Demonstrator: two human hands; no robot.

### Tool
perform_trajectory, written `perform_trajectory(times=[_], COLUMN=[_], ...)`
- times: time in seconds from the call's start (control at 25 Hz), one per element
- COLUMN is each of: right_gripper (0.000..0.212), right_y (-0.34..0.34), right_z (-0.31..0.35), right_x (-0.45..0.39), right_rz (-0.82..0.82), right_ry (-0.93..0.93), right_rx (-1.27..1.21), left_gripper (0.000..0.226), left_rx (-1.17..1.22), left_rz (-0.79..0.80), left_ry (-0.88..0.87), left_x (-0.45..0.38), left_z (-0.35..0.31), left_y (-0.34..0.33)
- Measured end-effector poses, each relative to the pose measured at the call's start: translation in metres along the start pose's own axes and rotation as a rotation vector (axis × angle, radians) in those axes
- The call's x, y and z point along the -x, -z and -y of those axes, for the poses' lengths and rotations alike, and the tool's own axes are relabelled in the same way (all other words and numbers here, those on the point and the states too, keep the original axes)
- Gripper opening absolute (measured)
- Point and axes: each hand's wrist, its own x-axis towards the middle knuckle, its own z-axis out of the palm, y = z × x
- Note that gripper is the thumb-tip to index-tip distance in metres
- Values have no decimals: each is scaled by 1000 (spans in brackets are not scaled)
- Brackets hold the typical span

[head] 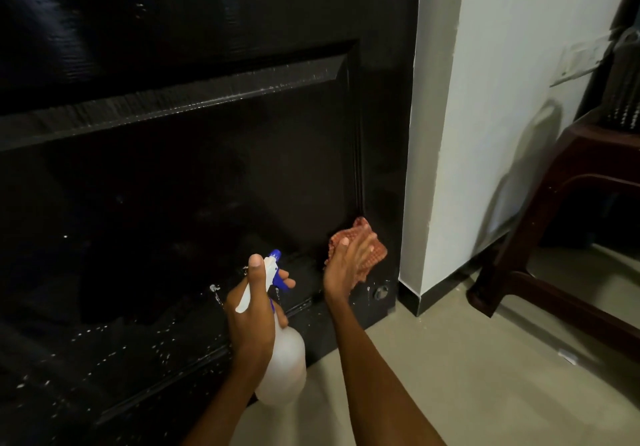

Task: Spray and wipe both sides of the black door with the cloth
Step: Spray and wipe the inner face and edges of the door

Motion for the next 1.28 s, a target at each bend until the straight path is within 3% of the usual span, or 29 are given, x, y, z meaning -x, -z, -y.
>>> perform_trajectory(times=[0.08,0.16,0.28,0.44,0.56,0.76,0.92,1.04,1.2,1.28], right_gripper=[61,66,74,65,70,85,67,69,57,55], right_y=[9,23,25,8,16,42,48,43,44,46], right_z=[-40,-69,-67,-27,-56,-108,-115,-114,-88,-92], right_x=[-6,-9,-4,-2,-15,-20,-14,-15,-52,-56], right_rz=[32,9,-37,-35,-12,97,115,124,-128,-157], right_ry=[-234,-478,-595,-379,-267,-289,-351,-369,-388,-329], right_rx=[79,-40,-183,39,110,247,223,189,131,164], left_gripper=[62,61,63,65,64,63,63,63,61,50], left_rx=[12,13,16,31,31,13,4,-17,-34,-44], left_rz=[-2,1,15,11,9,4,6,10,24,-4], left_ry=[5,24,46,53,39,126,141,116,98,102], left_x=[2,3,4,0,-2,5,14,16,16,15], left_z=[4,9,15,19,27,41,46,51,55,56], left_y=[-3,-7,-18,-30,-38,-50,-53,-49,-44,-42])
